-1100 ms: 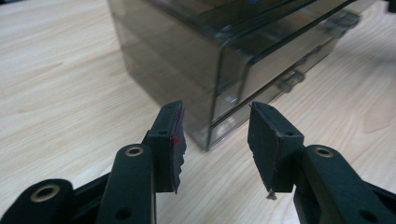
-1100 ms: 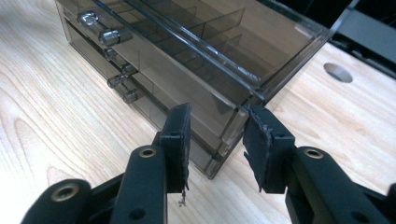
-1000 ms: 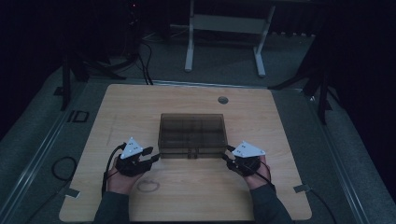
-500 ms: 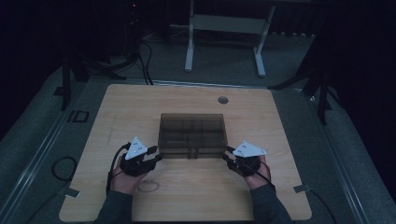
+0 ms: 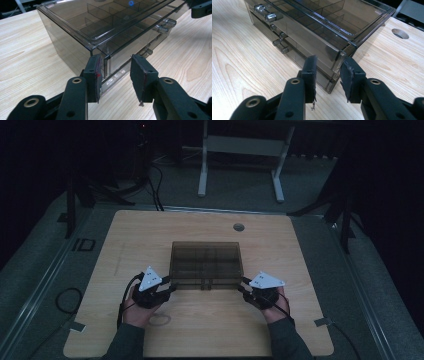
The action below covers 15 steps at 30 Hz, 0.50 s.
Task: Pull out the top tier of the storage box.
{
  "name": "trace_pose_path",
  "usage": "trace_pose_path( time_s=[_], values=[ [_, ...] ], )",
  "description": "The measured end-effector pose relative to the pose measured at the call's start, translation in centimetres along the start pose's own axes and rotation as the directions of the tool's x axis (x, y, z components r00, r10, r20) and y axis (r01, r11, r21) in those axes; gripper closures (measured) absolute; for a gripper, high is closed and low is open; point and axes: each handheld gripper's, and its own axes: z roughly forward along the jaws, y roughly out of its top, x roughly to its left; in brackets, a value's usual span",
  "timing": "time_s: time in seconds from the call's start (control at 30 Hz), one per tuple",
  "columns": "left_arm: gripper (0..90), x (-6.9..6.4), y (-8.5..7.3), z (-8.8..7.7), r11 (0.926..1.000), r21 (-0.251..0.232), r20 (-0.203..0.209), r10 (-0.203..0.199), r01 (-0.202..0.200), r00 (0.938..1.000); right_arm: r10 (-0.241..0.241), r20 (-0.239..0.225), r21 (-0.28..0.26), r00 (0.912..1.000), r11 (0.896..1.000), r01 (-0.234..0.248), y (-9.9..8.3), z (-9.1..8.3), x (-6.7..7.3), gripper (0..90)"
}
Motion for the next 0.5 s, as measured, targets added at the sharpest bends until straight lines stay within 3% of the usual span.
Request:
trace_pose_path(
  time_s=[0.27,0.5],
  values=[
    [68.4,-0.01,-0.09,0.07,0.9998,0.009,-0.037,-0.017,0.017,0.9992,0.003,0.006,0.002,1.0,1.0,-0.003,-0.01,-0.04,0.15,73.1],
    [74.6,-0.29,-0.06,-0.04,0.9999,0.017,-0.069,0.0,0.001,0.9976,0.004,0.014,0.002,0.9999,1.0,-0.004,-0.02,-0.09,0.22,74.5]
  ],
)
